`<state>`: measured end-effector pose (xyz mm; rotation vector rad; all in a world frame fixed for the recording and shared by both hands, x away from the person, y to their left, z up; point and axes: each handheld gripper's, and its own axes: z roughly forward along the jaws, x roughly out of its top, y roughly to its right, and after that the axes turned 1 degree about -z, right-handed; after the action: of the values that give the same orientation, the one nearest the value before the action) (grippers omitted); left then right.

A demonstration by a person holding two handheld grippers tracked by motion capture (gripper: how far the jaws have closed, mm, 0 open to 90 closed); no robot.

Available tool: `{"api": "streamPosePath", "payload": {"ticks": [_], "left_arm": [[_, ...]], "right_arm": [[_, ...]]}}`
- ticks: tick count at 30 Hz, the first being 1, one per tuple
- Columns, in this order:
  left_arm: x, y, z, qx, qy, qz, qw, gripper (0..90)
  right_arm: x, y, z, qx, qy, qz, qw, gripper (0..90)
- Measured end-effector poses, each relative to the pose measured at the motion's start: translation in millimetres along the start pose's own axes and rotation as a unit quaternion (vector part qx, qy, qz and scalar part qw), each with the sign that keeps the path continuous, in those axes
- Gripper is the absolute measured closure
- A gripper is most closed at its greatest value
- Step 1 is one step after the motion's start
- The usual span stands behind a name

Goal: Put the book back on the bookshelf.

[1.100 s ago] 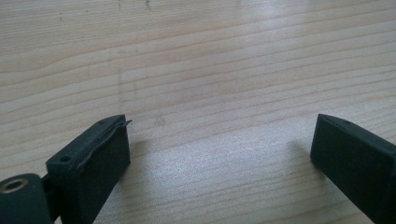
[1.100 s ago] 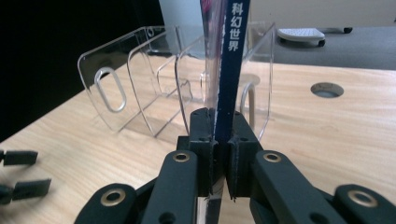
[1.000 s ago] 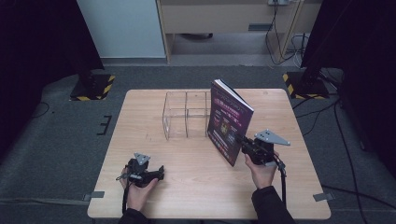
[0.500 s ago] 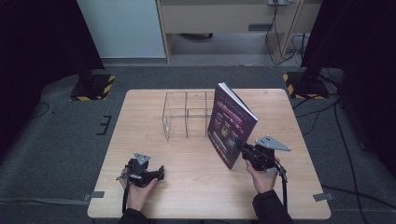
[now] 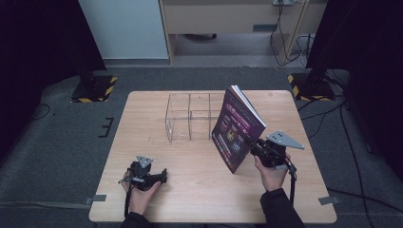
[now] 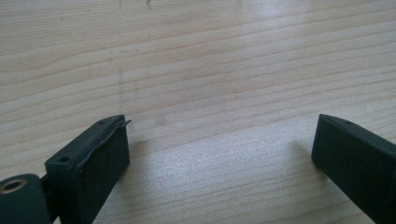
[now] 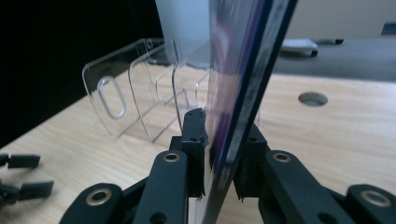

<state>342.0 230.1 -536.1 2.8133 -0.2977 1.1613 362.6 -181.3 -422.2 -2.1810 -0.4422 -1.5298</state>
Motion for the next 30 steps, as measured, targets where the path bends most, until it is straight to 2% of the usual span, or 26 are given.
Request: {"api": "streamPosePath", "payload": {"ticks": [7,15,23,30], "left_arm": [[0.0,0.0,0.0,0.0,0.0,0.0,1.0,3.3],[0.0,-0.1,0.0,0.0,0.0,0.0,1.0,3.3],[0.0,0.0,0.1,0.0,0.001,-0.001,1.0,3.3],[0.0,0.0,0.1,0.0,0.0,-0.001,1.0,3.3]], "right_arm": [[14.3,1.2,1.1,-0.006,0.011,0.001,0.9999,78.8],[14.5,1.9,1.9,0.005,0.015,0.033,0.9993,84.0],[19.4,-9.9,4.2,0.0,0.042,0.014,0.999,84.4],[27.7,-12.9,12.1,-0.005,0.065,0.017,0.9977,84.4]]}}
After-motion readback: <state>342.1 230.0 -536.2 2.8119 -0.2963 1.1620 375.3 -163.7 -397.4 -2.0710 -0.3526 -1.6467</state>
